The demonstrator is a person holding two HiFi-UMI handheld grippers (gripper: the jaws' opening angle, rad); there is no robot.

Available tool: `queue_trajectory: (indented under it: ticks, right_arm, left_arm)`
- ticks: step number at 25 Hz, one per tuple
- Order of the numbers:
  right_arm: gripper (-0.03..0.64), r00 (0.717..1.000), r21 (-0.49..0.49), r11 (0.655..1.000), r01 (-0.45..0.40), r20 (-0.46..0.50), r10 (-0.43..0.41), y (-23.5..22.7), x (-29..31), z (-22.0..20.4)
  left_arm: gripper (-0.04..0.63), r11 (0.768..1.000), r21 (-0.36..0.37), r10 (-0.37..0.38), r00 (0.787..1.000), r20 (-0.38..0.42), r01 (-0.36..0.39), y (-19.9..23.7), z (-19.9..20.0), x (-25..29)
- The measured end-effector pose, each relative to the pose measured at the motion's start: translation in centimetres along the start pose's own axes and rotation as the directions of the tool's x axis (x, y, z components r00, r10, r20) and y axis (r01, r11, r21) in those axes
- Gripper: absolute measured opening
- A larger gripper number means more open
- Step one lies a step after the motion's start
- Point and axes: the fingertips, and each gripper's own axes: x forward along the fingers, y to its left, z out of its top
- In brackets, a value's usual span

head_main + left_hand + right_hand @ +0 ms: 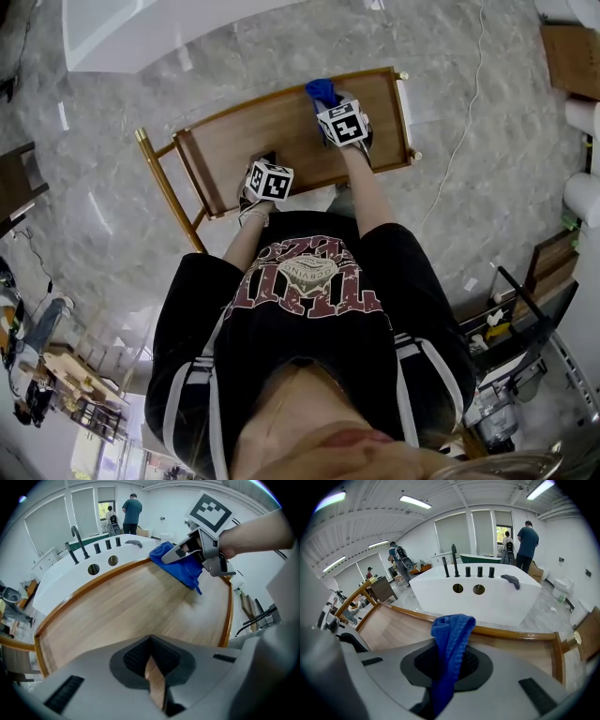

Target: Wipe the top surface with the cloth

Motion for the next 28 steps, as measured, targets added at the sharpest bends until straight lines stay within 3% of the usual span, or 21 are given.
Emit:
queue_trajectory:
  ticks: [3,7,28]
  right_arm:
    - [0.055,1.000,0.004,1.000,0.008,-0.002,-0.008,-1.3,-0.2,-0.2]
    - [0.055,1.000,0.028,0.999,0.016,-0.003,-0.016,-3.0,-0.8,-0.7]
    - [0.055,0.997,0.052,0.996,0.071,-0.036,-0.069,-9.5,-3.5,-2.7]
  left_arm:
    - [0.049,1.000,0.005,0.008,1.000,-0.007,-0.008,0.1,0.3,0.2]
    - [0.049,0.999,-0.047,0.005,1.000,-0.015,-0.006,0.0,0.4,0.2]
    - [0.049,0.996,-0.043,0.071,0.996,-0.050,-0.073,-0.3,0.4,0.3]
